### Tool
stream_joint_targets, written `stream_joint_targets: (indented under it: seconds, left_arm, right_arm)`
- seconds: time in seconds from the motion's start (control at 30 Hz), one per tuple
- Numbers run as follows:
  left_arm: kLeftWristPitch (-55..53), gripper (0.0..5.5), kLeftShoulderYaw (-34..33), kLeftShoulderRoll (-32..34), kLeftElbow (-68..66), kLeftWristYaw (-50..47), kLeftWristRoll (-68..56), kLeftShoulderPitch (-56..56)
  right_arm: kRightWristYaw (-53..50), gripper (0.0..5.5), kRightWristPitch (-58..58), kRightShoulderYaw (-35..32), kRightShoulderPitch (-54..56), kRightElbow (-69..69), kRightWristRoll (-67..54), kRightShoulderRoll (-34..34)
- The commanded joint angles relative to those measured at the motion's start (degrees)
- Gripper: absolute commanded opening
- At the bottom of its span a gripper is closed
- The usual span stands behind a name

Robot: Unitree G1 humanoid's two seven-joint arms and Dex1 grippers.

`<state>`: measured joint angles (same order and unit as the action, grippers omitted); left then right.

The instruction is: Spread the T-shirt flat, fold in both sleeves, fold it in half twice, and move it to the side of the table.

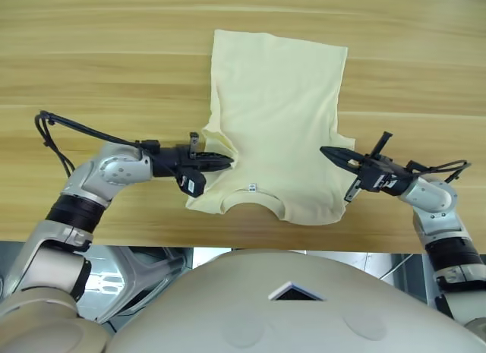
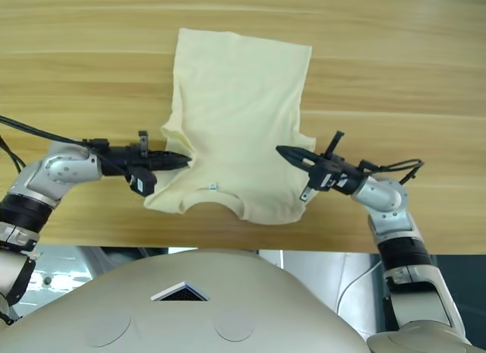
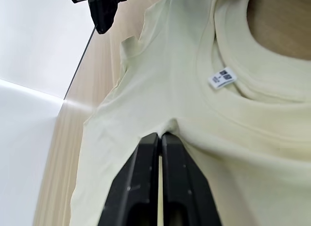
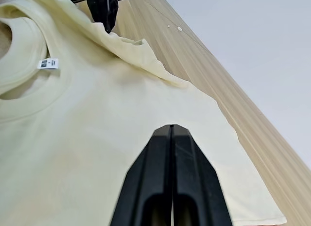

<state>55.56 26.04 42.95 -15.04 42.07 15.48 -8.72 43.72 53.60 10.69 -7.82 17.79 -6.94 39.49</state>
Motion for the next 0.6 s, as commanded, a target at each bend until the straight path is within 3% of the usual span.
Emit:
stream_joint_targets:
  seconds: [0.03,0.13,0.6]
  left_arm:
    - [-3.8,0.01,0.8,-1.5,-0.7,0.9,0.5,-0.6]
    - [-6.8,0.01,0.9,-2.7,-1.1,1.1,0.6,-1.1]
    - [-7.8,2.33,-0.4,-6.4,-3.6,0.2,-3.3,-2.2]
  right_arm:
    - [0.5,0.00,-0.1,-0.3,0.8,-0.6,0.6,0.2]
    - [0.5,0.00,-0.2,-0.3,0.8,-0.8,0.6,0.3]
    - [0.4,0.00,-0.4,-0.1,1.0,-0.8,0.8,-0.3]
